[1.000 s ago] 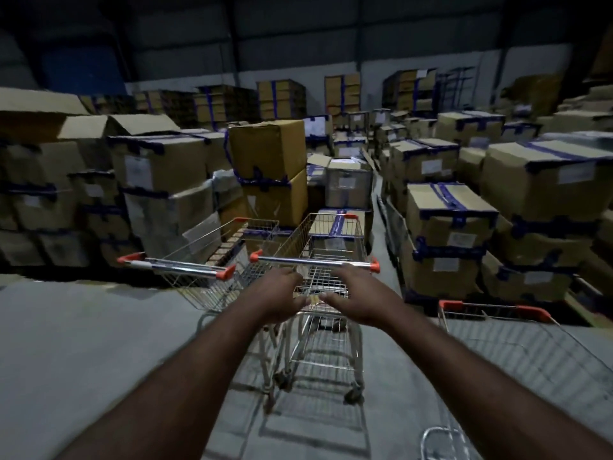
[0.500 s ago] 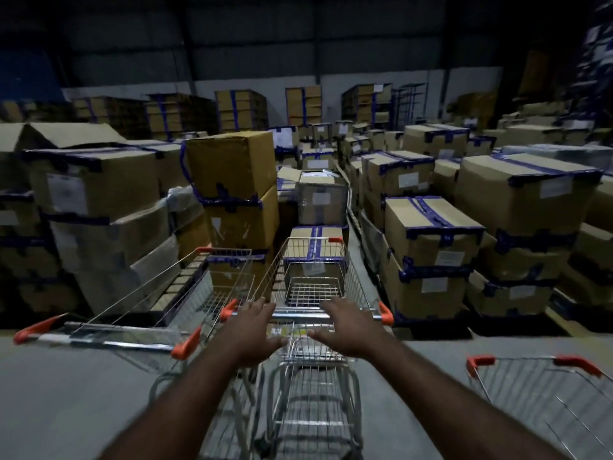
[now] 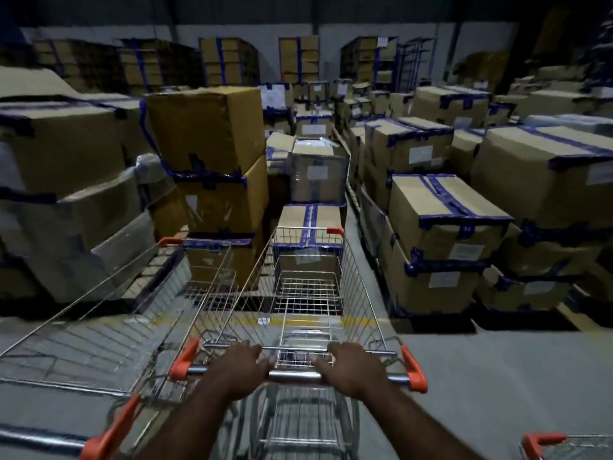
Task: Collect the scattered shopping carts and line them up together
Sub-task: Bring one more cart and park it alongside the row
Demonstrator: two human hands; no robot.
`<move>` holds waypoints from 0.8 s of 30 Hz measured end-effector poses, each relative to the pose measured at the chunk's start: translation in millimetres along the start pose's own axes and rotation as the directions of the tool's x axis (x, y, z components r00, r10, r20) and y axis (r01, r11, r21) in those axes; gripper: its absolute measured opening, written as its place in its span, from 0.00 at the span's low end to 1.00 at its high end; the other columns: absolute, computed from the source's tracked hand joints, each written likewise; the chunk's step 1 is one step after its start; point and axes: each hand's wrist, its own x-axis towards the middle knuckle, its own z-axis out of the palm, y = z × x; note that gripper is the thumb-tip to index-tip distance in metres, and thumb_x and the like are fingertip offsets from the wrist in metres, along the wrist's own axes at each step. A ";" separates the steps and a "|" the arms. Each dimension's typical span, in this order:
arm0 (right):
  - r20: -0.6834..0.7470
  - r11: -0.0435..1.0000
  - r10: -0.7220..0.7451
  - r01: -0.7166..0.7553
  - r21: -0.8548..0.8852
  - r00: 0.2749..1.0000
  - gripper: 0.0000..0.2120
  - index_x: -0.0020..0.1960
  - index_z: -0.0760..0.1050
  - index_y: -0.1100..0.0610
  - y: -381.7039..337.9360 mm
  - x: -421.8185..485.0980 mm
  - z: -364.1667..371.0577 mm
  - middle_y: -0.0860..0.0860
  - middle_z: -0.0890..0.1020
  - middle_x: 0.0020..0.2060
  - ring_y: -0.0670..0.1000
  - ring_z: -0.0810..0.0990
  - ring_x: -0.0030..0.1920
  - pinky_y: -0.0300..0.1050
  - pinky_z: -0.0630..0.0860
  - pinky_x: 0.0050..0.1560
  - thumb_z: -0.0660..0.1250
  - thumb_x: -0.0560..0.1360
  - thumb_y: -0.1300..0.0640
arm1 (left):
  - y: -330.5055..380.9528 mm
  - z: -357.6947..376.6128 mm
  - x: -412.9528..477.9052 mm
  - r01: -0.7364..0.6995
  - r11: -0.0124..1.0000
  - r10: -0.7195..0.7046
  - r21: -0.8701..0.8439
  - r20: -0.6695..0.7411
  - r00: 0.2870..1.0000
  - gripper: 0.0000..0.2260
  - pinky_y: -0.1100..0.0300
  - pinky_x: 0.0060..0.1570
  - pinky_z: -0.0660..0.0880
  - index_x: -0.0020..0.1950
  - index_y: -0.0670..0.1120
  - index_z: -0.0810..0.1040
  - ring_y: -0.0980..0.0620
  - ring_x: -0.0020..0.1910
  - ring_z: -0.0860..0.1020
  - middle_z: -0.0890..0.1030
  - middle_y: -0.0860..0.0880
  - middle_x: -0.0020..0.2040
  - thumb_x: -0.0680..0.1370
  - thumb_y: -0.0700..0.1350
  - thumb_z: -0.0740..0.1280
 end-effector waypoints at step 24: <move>-0.086 0.993 0.112 -0.115 -0.031 0.990 0.35 0.77 0.69 0.49 -1.3 -130.4 43.2 0.52 0.73 0.74 0.55 0.70 0.73 0.53 0.69 0.68 0.58 0.77 0.30 | -16.0 57.8 -100.8 -0.143 0.989 0.137 0.046 0.110 0.984 0.52 0.41 0.74 0.61 0.81 0.52 0.57 0.42 0.78 0.61 0.55 0.46 0.82 0.66 0.83 0.42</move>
